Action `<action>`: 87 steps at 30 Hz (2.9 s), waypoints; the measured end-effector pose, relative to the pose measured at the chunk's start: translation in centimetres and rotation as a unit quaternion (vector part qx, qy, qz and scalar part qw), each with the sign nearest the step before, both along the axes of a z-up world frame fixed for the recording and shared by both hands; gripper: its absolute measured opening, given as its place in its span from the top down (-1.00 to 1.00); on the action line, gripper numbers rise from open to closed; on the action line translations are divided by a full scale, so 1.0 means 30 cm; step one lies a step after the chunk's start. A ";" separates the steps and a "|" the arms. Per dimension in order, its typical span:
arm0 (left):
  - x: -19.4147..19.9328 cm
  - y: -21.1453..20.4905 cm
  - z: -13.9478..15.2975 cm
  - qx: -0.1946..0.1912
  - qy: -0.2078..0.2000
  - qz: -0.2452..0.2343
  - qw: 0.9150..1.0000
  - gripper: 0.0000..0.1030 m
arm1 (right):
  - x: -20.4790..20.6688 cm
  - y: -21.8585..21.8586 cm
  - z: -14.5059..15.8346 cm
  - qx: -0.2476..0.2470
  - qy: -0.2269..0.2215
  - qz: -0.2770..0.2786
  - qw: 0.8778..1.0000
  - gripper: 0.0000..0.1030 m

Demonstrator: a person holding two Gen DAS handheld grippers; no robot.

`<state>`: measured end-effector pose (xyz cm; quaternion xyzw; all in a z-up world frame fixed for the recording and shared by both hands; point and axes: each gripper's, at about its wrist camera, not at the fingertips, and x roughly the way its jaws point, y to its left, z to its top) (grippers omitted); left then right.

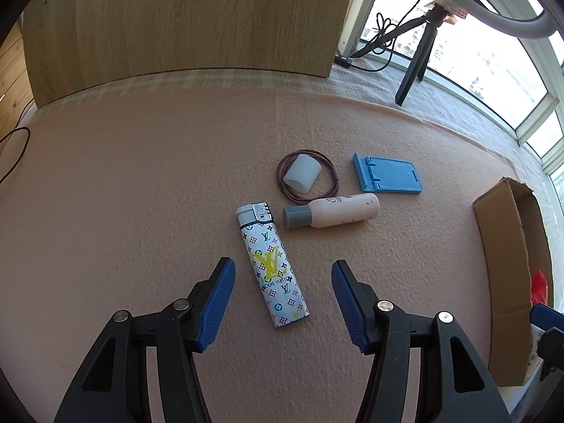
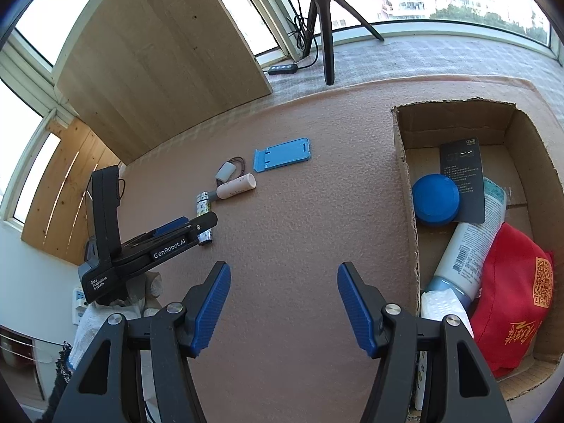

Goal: Organize objects
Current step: 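Move the left tool to the patterned lighter and close on it, then lift the lighter with the left tool while the right tool grasps the COGI bottle, then carry the COGI bottle to the box with the right tool while the left carries the lighter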

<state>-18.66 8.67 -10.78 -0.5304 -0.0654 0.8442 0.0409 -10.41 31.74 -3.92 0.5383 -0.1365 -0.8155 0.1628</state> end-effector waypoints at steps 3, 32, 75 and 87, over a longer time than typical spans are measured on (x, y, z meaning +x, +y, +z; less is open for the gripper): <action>-0.003 -0.009 -0.009 -0.004 -0.002 0.005 1.000 0.06 | -0.009 -0.008 0.000 0.006 0.001 0.002 1.000 -0.15; 0.376 -0.179 -0.028 0.008 -0.006 -0.003 1.000 0.52 | -0.265 -0.377 -0.052 0.052 0.013 0.125 0.991 -0.15; 0.425 -0.318 0.039 0.055 0.000 0.044 0.998 -0.08 | -0.347 -0.535 -0.261 0.136 -0.054 0.181 0.973 0.64; 0.356 -0.215 -0.020 0.020 -0.020 -0.004 1.000 -0.07 | -0.105 -0.415 -0.252 0.119 -0.054 0.166 0.977 0.64</action>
